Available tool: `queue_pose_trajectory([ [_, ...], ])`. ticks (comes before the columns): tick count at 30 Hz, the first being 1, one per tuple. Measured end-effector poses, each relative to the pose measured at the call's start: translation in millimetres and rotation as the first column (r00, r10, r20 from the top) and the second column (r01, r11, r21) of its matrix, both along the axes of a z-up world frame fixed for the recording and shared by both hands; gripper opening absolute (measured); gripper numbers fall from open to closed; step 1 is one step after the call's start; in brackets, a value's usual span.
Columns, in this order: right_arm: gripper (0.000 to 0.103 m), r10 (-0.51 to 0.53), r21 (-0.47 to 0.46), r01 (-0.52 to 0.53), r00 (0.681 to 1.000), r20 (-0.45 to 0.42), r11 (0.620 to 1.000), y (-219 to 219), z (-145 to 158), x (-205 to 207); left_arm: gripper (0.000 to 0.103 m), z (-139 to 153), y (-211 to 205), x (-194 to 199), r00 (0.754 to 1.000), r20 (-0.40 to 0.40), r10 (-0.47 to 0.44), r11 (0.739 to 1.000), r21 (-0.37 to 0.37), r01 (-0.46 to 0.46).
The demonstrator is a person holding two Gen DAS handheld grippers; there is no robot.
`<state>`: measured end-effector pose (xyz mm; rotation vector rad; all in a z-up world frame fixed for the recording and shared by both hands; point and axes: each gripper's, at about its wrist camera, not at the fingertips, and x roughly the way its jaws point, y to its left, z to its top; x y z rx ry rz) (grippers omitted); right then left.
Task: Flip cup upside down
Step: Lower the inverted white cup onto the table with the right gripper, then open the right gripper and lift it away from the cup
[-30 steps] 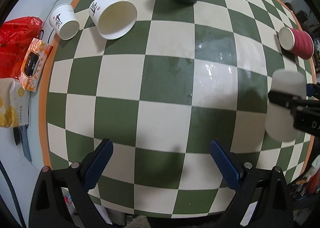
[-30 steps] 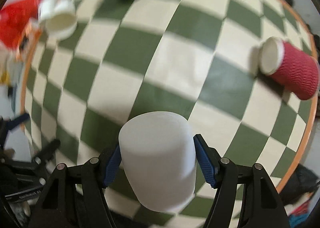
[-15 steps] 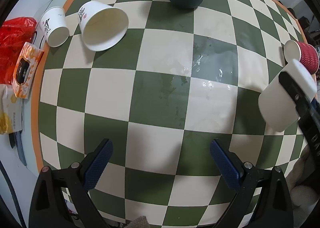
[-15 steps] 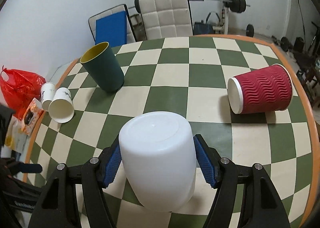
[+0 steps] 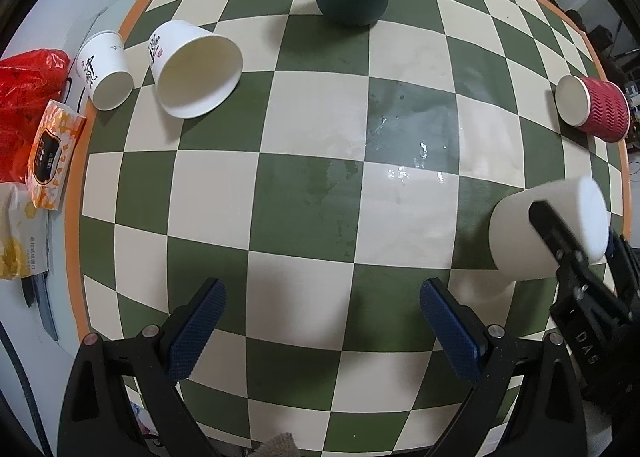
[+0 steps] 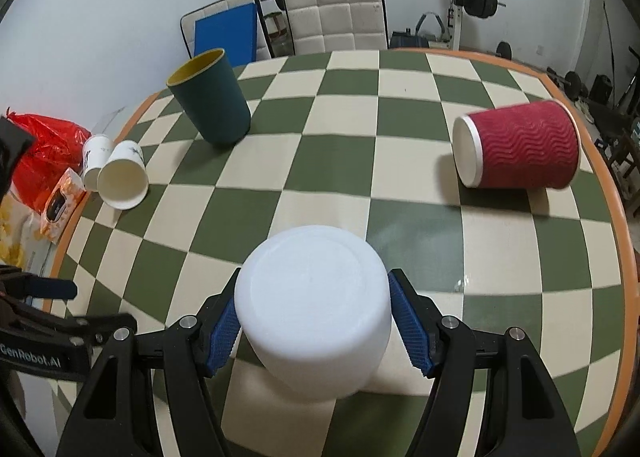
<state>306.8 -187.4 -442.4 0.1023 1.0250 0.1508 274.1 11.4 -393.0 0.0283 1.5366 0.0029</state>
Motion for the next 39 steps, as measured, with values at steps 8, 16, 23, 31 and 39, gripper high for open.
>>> queue_pose_trajectory([
  [8,0.071,-0.015,-0.017,0.014,0.998,-0.054,1.0,0,-3,-12,0.099,10,0,-7,1.0,0.015,-0.002,1.0,0.001,0.002],
  [16,0.09,-0.084,-0.063,0.076,0.986,-0.141,0.995,-1,12,-15,0.099,31,-2,-15,0.997,0.069,-0.037,0.999,0.001,0.037],
  [23,0.095,-0.2,-0.153,0.178,0.969,-0.144,0.972,-7,63,-43,0.099,82,-6,-34,0.979,0.179,-0.1,0.995,0.011,0.1],
  [31,0.095,-0.328,-0.238,0.299,0.94,-0.094,0.924,-13,142,-94,0.099,154,-4,-69,0.944,0.303,-0.127,0.991,-0.003,0.134],
  [39,0.095,-0.3,-0.255,0.286,0.954,-0.016,0.924,-3,242,-158,0.099,243,-5,-127,0.908,0.408,-0.092,0.993,-0.028,0.113],
])
